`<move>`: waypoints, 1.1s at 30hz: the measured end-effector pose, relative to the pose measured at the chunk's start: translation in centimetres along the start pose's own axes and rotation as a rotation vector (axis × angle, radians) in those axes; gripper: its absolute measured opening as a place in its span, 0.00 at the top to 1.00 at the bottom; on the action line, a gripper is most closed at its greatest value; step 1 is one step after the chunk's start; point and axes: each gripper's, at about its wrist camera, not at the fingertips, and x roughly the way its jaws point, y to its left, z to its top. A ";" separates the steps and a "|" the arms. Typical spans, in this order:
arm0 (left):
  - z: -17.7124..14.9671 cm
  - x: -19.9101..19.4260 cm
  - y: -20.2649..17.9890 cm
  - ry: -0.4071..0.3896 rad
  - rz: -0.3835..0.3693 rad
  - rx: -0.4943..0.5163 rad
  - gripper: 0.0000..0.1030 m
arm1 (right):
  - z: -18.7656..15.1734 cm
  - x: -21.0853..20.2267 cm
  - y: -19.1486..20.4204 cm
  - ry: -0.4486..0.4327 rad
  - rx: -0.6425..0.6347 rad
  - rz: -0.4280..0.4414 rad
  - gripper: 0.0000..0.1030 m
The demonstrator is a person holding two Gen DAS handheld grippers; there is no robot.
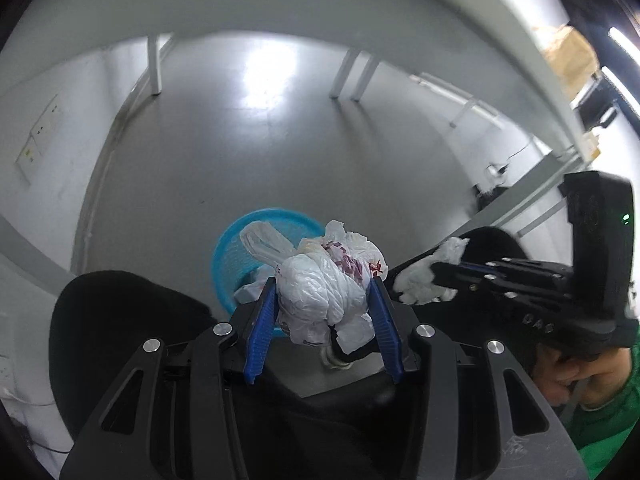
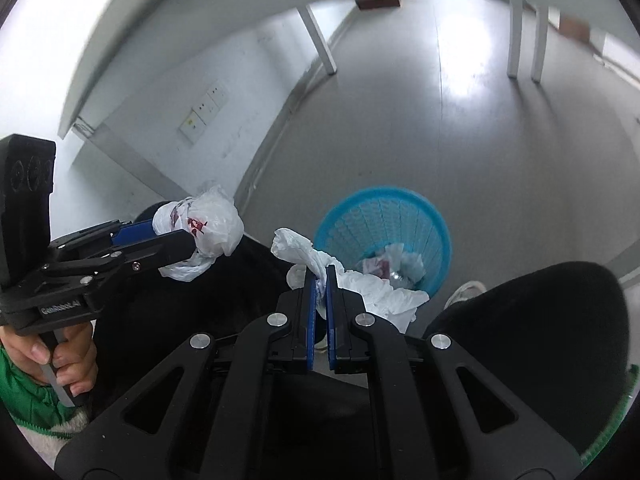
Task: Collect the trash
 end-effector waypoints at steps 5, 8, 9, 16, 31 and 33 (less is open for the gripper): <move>0.5 2.8 2.3 0.069 0.014 -0.055 0.56 | 0.5 2.2 -1.8 0.051 0.054 0.010 0.96; 0.8 4.4 2.4 0.096 0.021 -0.056 0.56 | 1.2 3.6 -2.3 0.068 0.061 -0.003 0.96; 1.1 4.8 2.3 0.100 0.016 -0.059 0.56 | 1.4 4.0 -2.4 0.074 0.062 -0.006 0.96; 2.9 8.1 4.2 0.159 0.027 -0.149 0.56 | 2.9 8.1 -4.3 0.146 0.089 -0.047 0.96; 5.2 16.2 5.6 0.271 0.079 -0.242 0.56 | 5.1 15.0 -7.9 0.266 0.171 -0.063 0.96; 5.5 17.7 6.0 0.299 0.090 -0.266 0.56 | 5.4 15.9 -8.7 0.283 0.179 -0.076 0.96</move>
